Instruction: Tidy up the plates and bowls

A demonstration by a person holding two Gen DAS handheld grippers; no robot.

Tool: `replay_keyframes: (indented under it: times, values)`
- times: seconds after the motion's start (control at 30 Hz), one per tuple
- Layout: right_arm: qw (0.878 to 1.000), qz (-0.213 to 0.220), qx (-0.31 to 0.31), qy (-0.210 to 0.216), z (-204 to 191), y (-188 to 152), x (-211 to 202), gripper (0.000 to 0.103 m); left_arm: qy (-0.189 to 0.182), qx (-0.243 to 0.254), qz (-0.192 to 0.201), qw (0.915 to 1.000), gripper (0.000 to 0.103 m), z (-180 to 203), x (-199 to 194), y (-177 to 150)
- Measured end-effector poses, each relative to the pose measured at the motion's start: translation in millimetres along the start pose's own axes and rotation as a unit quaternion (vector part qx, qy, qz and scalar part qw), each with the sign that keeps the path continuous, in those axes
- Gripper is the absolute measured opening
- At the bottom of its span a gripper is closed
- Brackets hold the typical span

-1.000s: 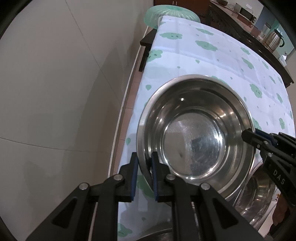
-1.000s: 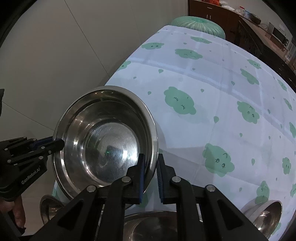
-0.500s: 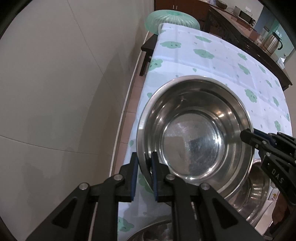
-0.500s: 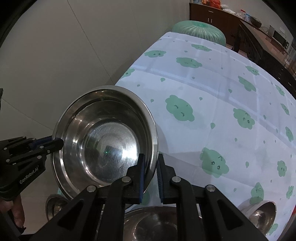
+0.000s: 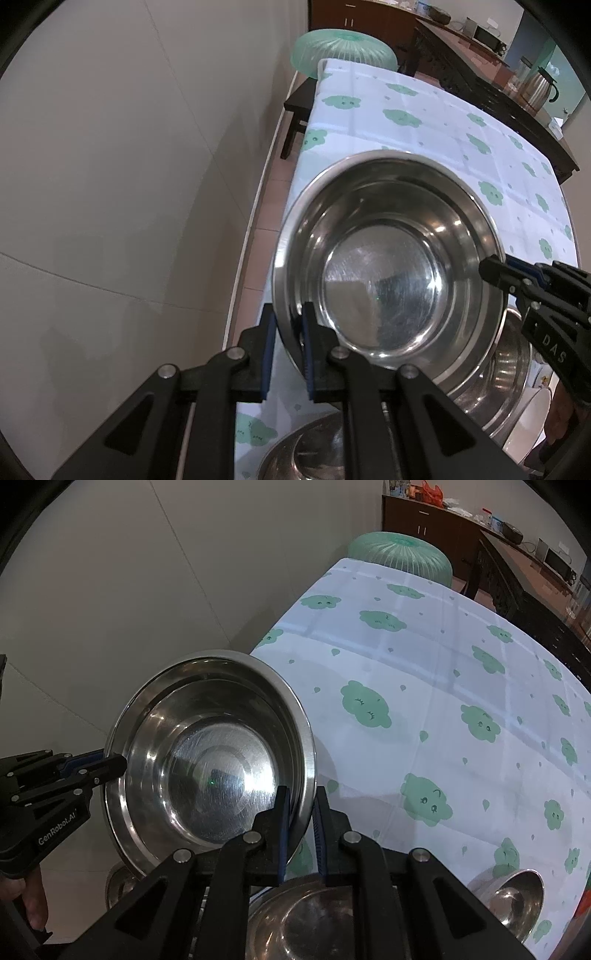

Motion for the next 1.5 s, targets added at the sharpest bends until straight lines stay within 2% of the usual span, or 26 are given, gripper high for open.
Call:
replay_keyframes:
  times: [1.03, 1.5]
  values:
    - [1.000, 0.000, -0.010, 0.000, -42, -40, -49, 0.014, -0.007, 0.007, 0.011, 0.9999, 0.010, -16, -52, -53]
    - [1.000, -0.014, -0.014, 0.001, -56, -64, -56, 0.014, -0.010, 0.010, 0.003, 0.9999, 0.010, -19, -58, -76]
Point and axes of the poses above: each gripper's, at about its wrist camera, not at the fingertips, and x roughly the way its jaws point, z to its right, y to its top, the point moved 1 cm from there along x, roughly the way its jaws point, and after that the axes turned 13 degrees about z, right-handed, at the moved point
